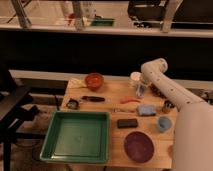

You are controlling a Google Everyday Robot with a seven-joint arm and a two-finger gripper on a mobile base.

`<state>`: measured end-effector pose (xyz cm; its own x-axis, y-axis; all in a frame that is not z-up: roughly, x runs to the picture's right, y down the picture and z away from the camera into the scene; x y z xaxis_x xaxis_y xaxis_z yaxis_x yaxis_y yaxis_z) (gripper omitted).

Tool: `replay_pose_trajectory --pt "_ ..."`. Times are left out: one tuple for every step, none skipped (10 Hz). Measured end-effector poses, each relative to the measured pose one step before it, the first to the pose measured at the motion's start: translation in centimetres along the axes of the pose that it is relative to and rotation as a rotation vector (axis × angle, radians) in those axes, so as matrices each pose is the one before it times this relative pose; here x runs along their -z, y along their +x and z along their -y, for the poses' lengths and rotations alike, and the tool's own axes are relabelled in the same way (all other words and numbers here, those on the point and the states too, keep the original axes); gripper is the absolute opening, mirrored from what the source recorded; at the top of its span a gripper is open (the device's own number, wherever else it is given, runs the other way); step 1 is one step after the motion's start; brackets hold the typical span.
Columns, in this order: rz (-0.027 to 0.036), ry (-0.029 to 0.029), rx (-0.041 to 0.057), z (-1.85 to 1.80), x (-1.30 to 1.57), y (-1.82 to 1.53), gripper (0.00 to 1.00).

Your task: Place towel in plastic cup

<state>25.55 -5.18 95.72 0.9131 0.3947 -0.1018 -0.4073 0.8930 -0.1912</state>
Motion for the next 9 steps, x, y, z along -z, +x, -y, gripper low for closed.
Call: replay_pose_trajectory --pt "0.00384 -0.00306 0.00908 -0.18 -0.093 -0.615 0.0" --pt "0.00505 -0.00242 0.00931 -0.107 -0.052 -0.493 0.0" --pt "0.00407 -0.00408 0.00842 -0.164 -0.179 -0.268 0.0" --pt "0.00613 -0.00281 0.00352 -0.072 -0.126 -0.084 0.0" --pt "0.0061 -0.00251 0.00152 -0.091 -0.153 -0.203 0.0" --pt "0.01142 -0.01148 -0.00029 -0.416 -0.339 -0.61 0.0" --pt "0.00875 -0.00112 0.0063 0.019 -0.17 -0.863 0.0" --pt "0.00621 -0.00577 -0.00052 -0.111 -0.446 -0.487 0.0" --pt "0.00172 -0.00069 0.00166 0.102 -0.354 -0.486 0.0"
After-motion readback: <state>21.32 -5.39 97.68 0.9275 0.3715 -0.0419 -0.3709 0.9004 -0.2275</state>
